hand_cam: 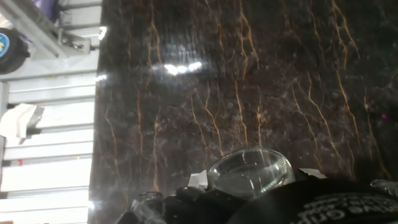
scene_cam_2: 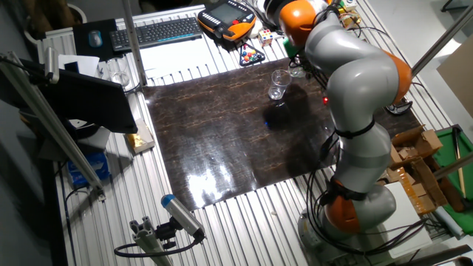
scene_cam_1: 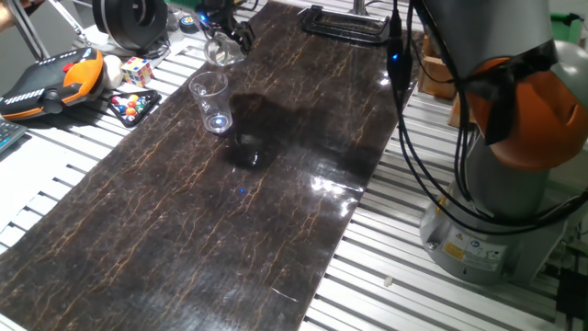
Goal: Pour the water from one cup into another empty cup
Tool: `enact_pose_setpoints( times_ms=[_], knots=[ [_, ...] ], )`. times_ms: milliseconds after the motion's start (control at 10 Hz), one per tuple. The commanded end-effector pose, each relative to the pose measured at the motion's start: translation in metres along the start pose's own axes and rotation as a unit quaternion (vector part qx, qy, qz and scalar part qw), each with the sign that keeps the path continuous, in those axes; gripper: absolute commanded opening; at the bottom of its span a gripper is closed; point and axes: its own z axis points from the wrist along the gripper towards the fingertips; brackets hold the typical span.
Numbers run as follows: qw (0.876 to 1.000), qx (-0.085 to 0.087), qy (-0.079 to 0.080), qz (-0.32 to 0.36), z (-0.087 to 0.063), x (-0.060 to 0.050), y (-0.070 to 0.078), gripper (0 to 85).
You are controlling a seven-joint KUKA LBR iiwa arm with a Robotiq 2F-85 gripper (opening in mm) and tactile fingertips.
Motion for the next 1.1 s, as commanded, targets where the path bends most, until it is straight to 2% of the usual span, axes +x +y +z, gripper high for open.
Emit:
enact_pose_setpoints(
  times_ms=[0,200,600,1000],
  knots=[
    [1.0,-0.003,-0.006,-0.004,-0.0003,0.0001,-0.0003,0.7],
    [1.0,-0.006,-0.014,-0.009,-0.0013,0.0005,-0.001,0.7],
    [0.999,-0.017,-0.048,-0.017,-0.0013,-0.0018,0.0003,0.7],
    [0.998,-0.01,-0.057,0.0,0.0031,-0.0009,0.0053,0.7]
  ],
)
